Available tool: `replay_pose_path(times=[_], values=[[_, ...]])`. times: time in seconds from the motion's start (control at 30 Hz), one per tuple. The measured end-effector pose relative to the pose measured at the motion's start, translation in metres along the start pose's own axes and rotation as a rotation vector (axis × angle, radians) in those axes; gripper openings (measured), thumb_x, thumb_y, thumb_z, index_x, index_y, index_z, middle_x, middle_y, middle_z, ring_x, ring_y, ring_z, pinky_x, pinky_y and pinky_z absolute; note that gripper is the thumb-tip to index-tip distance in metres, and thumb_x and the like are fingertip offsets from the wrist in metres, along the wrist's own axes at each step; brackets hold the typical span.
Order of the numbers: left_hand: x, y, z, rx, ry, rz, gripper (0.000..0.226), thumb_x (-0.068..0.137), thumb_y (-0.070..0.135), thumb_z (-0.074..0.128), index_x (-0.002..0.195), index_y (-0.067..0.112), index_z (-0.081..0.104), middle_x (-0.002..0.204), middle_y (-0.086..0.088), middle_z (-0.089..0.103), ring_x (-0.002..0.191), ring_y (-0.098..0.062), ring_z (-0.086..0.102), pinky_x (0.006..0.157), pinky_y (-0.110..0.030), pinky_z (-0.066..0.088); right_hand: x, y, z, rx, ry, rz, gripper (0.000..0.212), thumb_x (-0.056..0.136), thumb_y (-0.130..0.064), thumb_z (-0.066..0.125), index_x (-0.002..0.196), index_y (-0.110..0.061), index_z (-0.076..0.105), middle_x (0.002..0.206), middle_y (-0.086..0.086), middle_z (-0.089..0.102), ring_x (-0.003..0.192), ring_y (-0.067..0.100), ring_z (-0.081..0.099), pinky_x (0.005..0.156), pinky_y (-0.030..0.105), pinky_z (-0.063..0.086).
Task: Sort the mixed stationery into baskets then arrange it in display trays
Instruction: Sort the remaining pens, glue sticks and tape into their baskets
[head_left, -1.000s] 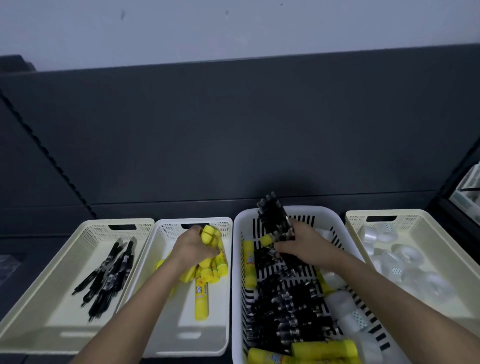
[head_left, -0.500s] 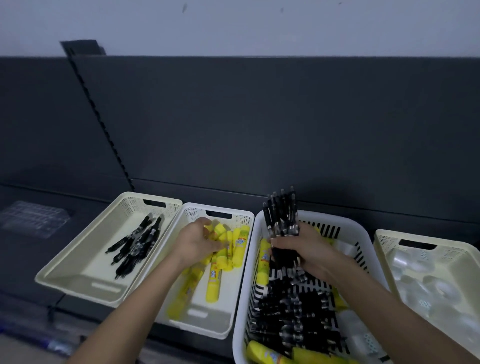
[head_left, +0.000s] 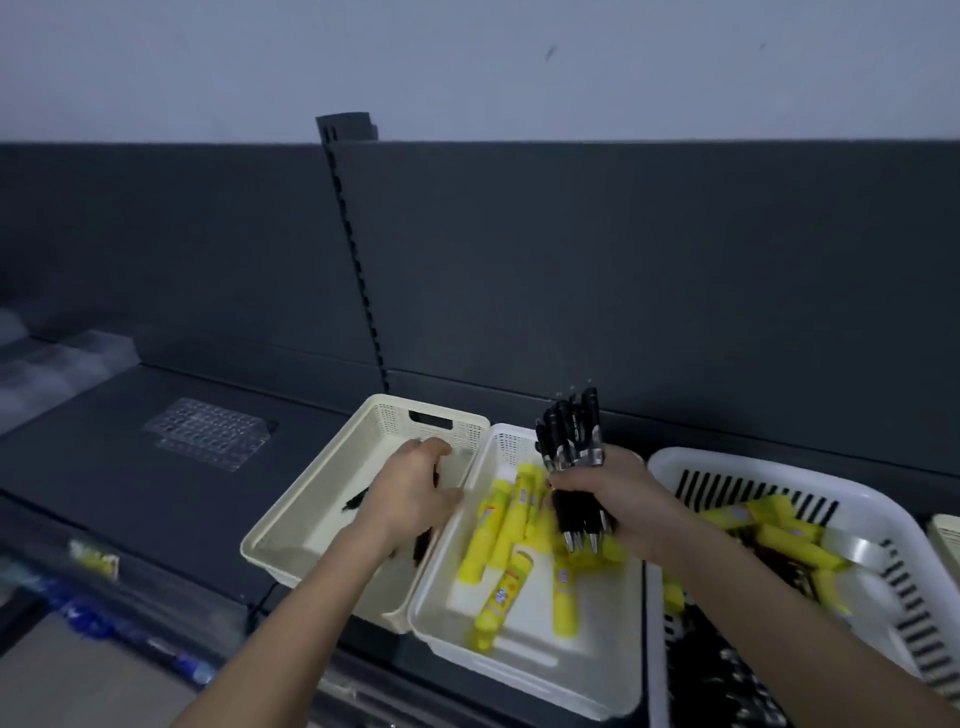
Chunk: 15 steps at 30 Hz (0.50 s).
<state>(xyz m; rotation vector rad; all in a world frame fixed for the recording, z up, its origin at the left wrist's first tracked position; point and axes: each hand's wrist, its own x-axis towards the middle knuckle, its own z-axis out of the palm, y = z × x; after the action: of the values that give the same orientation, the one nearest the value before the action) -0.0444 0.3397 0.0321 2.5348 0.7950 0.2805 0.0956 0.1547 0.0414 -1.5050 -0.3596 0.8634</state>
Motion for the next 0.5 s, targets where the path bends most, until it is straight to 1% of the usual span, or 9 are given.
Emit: replay_pose_path(times=[0.07, 0.13, 0.17, 0.23, 0.3, 0.37, 0.43, 0.5], values=[[0.001, -0.022, -0.009, 0.020, -0.001, -0.003, 0.047, 0.076, 0.028, 0.071, 0.119, 0.018, 0.057, 0.108, -0.005, 0.056, 0.101, -0.024, 0.057, 0.074, -0.026, 0.039, 0.010, 0.003, 0.025, -0.021, 0.010, 0.011, 0.008, 0.078, 0.004, 0.067, 0.078, -0.003, 0.064, 0.066, 0.015, 0.067, 0.061, 0.027, 0.067, 0.060, 0.035, 0.054], [0.003, -0.042, -0.016, 0.041, 0.002, 0.001, 0.048, 0.077, 0.029, 0.072, 0.121, 0.017, 0.057, 0.112, -0.005, 0.056, 0.102, -0.024, 0.057, 0.080, -0.029, 0.045, 0.018, 0.004, 0.049, -0.029, 0.010, 0.021, 0.009, 0.078, 0.005, 0.066, 0.077, -0.003, 0.062, 0.064, 0.016, 0.067, 0.059, 0.028, 0.066, 0.059, 0.036, 0.054], [0.004, -0.051, -0.020, 0.051, 0.001, 0.005, 0.050, 0.078, 0.030, 0.072, 0.124, 0.017, 0.056, 0.115, -0.005, 0.056, 0.103, -0.024, 0.058, 0.083, -0.031, 0.047, 0.023, 0.005, 0.061, -0.016, 0.006, 0.029, 0.010, 0.078, 0.006, 0.065, 0.076, -0.003, 0.062, 0.062, 0.015, 0.066, 0.056, 0.027, 0.066, 0.056, 0.035, 0.054], [0.006, -0.067, -0.026, 0.070, -0.010, 0.016, 0.052, 0.080, 0.031, 0.071, 0.127, 0.016, 0.055, 0.120, -0.004, 0.055, 0.105, -0.022, 0.058, 0.087, -0.031, 0.047, 0.032, 0.006, 0.086, 0.026, -0.006, 0.052, 0.012, 0.078, 0.009, 0.063, 0.075, -0.003, 0.060, 0.061, 0.016, 0.064, 0.052, 0.026, 0.065, 0.050, 0.032, 0.053], [0.008, -0.081, -0.030, 0.045, -0.029, 0.019, 0.052, 0.081, 0.032, 0.071, 0.128, 0.017, 0.054, 0.124, -0.002, 0.054, 0.107, -0.019, 0.057, 0.090, -0.030, 0.046, 0.040, 0.006, 0.109, 0.074, -0.029, 0.107, 0.013, 0.078, 0.011, 0.062, 0.076, -0.001, 0.059, 0.059, 0.016, 0.064, 0.051, 0.027, 0.065, 0.047, 0.031, 0.052], [0.009, -0.092, -0.035, 0.017, -0.041, 0.024, 0.051, 0.082, 0.033, 0.070, 0.128, 0.018, 0.054, 0.126, 0.000, 0.052, 0.109, -0.018, 0.056, 0.091, -0.030, 0.046, 0.046, 0.007, 0.130, 0.135, -0.051, 0.183, 0.012, 0.077, 0.014, 0.062, 0.082, 0.003, 0.059, 0.060, 0.018, 0.064, 0.050, 0.028, 0.064, 0.046, 0.031, 0.052], [0.009, -0.101, -0.039, 0.007, -0.042, 0.027, 0.051, 0.082, 0.033, 0.070, 0.128, 0.019, 0.054, 0.128, 0.000, 0.051, 0.111, -0.018, 0.054, 0.093, -0.031, 0.045, 0.052, 0.010, 0.145, 0.147, -0.063, 0.241, 0.021, 0.077, 0.014, 0.063, 0.094, 0.004, 0.057, 0.070, 0.020, 0.064, 0.053, 0.028, 0.065, 0.048, 0.034, 0.053], [0.009, -0.108, -0.042, -0.002, -0.046, 0.023, 0.051, 0.081, 0.034, 0.070, 0.127, 0.020, 0.055, 0.127, 0.000, 0.051, 0.113, -0.019, 0.053, 0.095, -0.032, 0.045, 0.056, 0.013, 0.156, 0.107, -0.069, 0.269, 0.030, 0.076, 0.012, 0.065, 0.102, 0.001, 0.055, 0.080, 0.021, 0.064, 0.062, 0.030, 0.066, 0.053, 0.038, 0.055]])
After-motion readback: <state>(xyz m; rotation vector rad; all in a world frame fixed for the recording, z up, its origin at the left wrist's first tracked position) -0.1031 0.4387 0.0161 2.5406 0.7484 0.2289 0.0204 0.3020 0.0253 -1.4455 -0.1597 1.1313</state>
